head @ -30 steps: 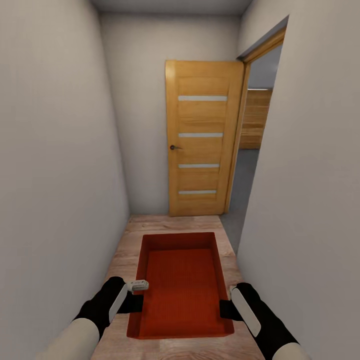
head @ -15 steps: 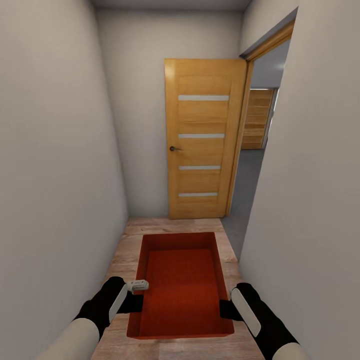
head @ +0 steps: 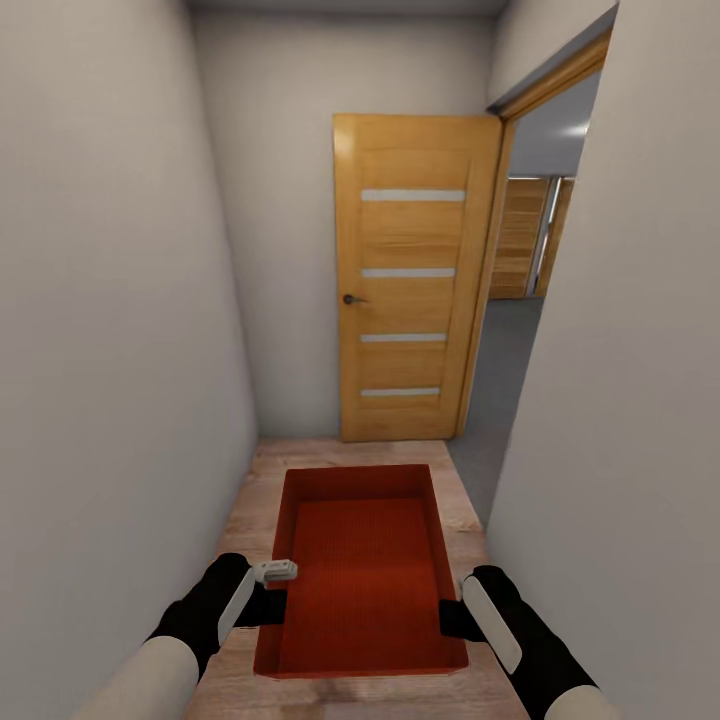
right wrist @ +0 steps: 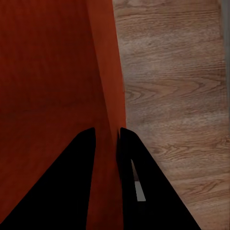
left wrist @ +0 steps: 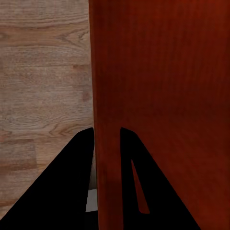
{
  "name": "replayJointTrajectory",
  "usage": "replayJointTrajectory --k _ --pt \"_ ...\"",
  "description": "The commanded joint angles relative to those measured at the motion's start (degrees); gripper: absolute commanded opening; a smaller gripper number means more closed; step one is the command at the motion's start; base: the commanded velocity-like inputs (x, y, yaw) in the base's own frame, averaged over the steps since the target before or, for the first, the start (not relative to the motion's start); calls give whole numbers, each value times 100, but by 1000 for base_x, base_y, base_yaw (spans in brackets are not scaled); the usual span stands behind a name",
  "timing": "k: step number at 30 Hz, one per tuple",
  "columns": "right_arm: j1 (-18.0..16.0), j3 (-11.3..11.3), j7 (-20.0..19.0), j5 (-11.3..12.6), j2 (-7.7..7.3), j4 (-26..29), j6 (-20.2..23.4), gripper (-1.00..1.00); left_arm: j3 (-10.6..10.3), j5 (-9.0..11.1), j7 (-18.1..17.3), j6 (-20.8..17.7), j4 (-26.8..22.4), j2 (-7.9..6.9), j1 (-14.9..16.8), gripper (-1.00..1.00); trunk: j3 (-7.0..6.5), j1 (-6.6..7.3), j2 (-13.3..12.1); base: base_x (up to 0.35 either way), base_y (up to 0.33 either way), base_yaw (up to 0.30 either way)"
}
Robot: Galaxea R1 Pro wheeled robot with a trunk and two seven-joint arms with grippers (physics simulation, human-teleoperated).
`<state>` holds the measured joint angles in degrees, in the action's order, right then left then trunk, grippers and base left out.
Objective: Move the two storage containers from the living room to the garage. In the garage, place one container on the floor and stack the other container on top of it (either order is fine).
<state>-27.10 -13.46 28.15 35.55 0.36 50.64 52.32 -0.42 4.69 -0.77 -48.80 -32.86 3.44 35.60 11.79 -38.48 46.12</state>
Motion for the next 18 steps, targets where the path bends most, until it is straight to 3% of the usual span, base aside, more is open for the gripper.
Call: replayJointTrajectory --k 1,6,13,18 --pt "-6 3 42 145 -1 10 -28 -100 7 85 25 -24 -10 -1 2 -100 9 -4 6 281 179 0" --pt "-6 3 42 145 -1 8 -28 -100 7 84 25 -24 -10 -1 1 -100 9 -4 6 284 180 -66" --pt "-6 2 42 145 -2 8 -28 -100 7 84 25 -24 -10 -1 2 -100 9 -4 6 279 163 -247" --pt "-6 2 42 145 -1 8 -28 -100 7 84 25 -24 -10 -1 0 -100 9 -4 6 160 71 -82"
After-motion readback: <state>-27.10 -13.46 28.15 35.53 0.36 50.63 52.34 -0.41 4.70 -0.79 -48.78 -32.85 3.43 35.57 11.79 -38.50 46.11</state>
